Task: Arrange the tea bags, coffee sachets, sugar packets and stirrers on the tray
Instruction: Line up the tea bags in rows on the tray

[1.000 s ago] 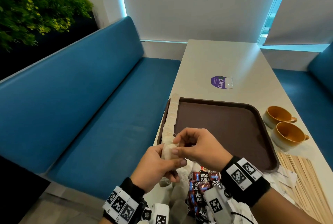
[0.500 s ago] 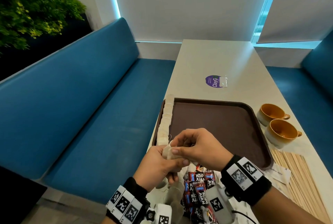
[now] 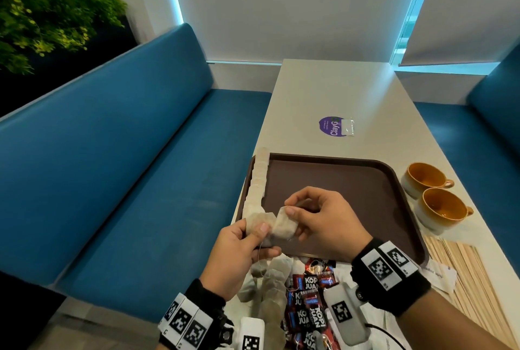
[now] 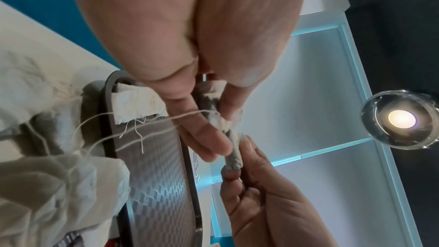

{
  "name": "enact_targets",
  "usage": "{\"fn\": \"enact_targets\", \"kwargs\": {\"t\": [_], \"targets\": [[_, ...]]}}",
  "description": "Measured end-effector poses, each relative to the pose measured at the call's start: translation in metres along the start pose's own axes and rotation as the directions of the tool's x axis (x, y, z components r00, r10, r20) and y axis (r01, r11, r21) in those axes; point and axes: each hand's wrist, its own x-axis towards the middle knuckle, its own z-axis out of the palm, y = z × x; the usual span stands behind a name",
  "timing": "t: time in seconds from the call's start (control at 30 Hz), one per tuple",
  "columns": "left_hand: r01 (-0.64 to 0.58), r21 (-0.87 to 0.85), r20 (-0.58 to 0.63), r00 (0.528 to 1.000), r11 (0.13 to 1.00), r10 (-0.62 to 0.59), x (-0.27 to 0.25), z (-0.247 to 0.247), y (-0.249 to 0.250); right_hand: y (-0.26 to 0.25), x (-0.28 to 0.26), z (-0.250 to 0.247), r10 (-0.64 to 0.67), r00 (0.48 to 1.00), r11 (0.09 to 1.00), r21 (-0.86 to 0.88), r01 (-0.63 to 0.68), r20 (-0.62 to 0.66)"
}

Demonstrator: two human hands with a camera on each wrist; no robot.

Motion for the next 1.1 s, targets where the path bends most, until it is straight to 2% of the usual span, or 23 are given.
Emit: {"fn": "enact_targets", "kwargs": {"t": [0.13,0.37,0.63,0.7,0.87,1.0,1.1], "targets": [[-0.003,-0.017,-0.064,0.998,1.0,0.002,0.006,-0.003,-0.001,-0.002,0.014,-0.007,-0.012,1.0,1.0,0.005,0.012,-0.004],[0.001,-0.006,-0.1,0.995,1.0,-0.002,0.02,-0.014,-0.005,-0.004,0.096,-0.018,-0.041,0.999,0.979,-0.198,0.046,0.03],[0.049,0.014,-0.14,0.989,0.999,-0.046,0.04,-0.025,-0.01,0.026,0.207,-0.021,0.028,0.992,0.907,-0.414,-0.077,-0.122],[0.061,0.013,-0.141,0.988,0.998,-0.058,0.043,-0.028,-0.01,0.035,0.227,-0.02,0.049,0.992,0.876,-0.473,-0.099,-0.117],[0.098,-0.019,-0.13,0.986,0.995,-0.099,0.045,-0.033,-0.005,0.039,0.254,-0.014,0.058,0.995,0.793,-0.601,-0.097,-0.083],[0.159,-0.033,-0.099,0.982,0.987,-0.161,0.044,-0.035,0.001,0.04,0.267,-0.013,0.068,0.984,0.801,-0.578,-0.153,-0.166],[0.176,-0.032,-0.097,0.979,0.984,-0.179,0.043,-0.035,0.005,0.042,0.272,-0.01,0.053,0.983,0.802,-0.579,-0.149,-0.178]]}}
